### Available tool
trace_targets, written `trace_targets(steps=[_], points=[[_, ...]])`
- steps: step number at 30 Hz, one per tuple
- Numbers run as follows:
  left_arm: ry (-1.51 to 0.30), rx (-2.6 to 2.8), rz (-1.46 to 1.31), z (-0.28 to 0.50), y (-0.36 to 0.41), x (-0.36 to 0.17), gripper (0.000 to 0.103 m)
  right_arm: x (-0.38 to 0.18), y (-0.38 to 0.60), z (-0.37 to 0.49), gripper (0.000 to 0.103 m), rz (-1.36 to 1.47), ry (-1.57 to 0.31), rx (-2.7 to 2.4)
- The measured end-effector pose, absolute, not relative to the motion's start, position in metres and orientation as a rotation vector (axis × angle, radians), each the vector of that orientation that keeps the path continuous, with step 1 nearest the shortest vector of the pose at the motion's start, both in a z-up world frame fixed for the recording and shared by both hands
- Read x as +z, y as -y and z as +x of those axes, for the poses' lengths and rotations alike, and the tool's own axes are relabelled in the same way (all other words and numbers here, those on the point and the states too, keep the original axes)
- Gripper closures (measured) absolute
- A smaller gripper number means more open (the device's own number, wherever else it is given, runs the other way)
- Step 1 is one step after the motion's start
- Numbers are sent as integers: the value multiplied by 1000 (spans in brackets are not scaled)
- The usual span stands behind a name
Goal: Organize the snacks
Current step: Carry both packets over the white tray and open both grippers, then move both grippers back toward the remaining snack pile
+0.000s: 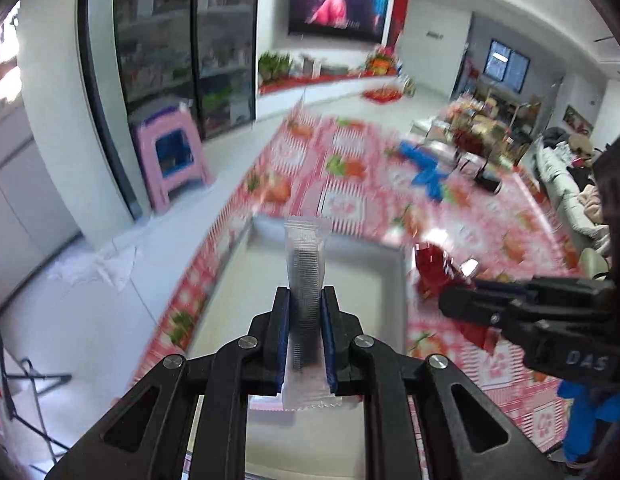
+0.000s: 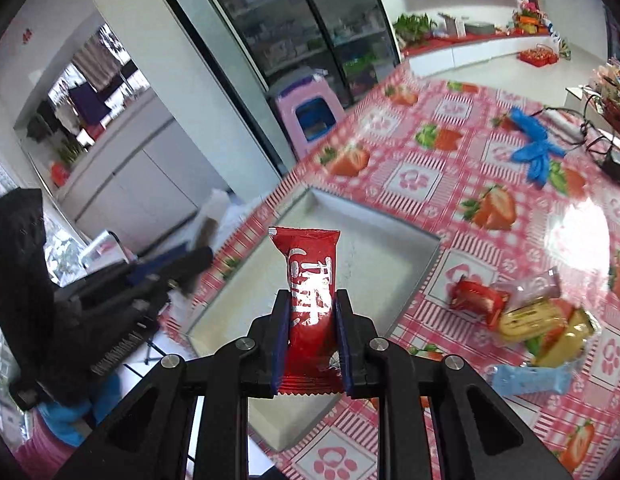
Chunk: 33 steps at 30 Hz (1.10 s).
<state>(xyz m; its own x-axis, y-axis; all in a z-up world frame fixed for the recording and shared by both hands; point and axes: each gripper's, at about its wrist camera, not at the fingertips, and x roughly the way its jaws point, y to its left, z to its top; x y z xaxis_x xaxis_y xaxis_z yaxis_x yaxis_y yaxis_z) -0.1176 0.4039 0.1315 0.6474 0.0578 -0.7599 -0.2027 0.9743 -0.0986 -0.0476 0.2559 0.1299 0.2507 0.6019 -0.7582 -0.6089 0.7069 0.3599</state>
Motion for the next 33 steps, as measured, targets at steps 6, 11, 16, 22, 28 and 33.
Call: trace_targets(steps=[6, 11, 16, 22, 28, 33], points=[[-950, 173, -193, -101, -404, 75, 86, 95, -281, -34, 80, -44, -1099, 802], [-990, 190, -188, -94, -407, 53, 86, 72, -295, -25, 80, -65, -1140, 786], [-1013, 194, -183, -91, -410, 40, 86, 54, -300, -19, 80, -73, -1167, 777], [-1023, 195, -171, -91, -409, 34, 85, 42, -299, -14, 80, -74, -1188, 757], [-1028, 202, -149, -90, -405, 33, 78, 37, -296, -13, 80, -72, -1201, 749], [-1020, 222, -139, -92, -404, 33, 24, 37, -293, -12, 16, -61, -1205, 743]])
